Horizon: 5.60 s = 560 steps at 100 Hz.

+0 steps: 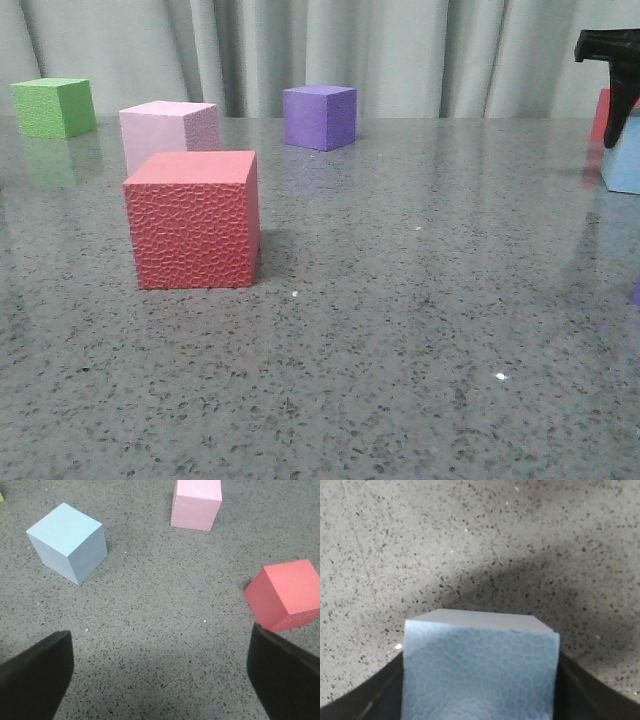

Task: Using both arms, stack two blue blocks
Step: 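Close the right gripper on the light-blue cube and lift it, then carry the light-blue cube toward the purple cube and lower it, then open the right gripper and raise it off the cube, then lower the open left gripper over the second light-blue cube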

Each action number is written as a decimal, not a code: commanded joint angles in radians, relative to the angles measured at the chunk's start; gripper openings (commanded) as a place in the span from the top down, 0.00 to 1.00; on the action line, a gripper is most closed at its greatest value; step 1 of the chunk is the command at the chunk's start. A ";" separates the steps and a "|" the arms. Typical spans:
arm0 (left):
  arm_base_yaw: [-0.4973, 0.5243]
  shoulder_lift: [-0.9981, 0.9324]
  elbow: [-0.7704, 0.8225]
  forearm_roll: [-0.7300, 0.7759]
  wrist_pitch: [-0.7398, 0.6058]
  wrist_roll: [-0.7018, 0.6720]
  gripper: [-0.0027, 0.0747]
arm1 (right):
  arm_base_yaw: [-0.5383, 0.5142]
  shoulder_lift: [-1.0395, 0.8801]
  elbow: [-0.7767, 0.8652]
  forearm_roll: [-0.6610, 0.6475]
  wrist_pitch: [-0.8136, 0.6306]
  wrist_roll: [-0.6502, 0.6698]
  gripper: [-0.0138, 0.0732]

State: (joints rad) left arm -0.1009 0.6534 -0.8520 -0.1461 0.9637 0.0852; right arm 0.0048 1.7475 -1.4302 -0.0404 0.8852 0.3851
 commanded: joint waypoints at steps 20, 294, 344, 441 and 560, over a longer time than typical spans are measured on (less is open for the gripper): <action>-0.007 0.005 -0.036 -0.012 -0.055 -0.003 0.10 | -0.004 -0.046 -0.108 -0.002 0.104 -0.004 0.52; -0.007 0.005 -0.036 -0.012 -0.055 -0.003 0.10 | 0.509 0.222 -0.473 0.040 0.149 0.170 0.15; -0.007 0.005 -0.036 -0.012 -0.055 -0.003 0.10 | 0.509 0.200 -0.653 0.017 0.287 0.109 0.15; -0.007 0.005 -0.036 -0.012 -0.048 -0.003 0.10 | 0.307 -0.208 -0.387 -0.065 0.246 -0.143 0.15; -0.007 0.005 -0.036 -0.012 -0.055 -0.003 0.10 | 0.186 -1.072 0.483 -0.152 0.103 -0.144 0.15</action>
State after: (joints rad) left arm -0.1009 0.6534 -0.8527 -0.1461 0.9757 0.0852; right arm 0.1983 0.6854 -0.9272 -0.1626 1.0327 0.2511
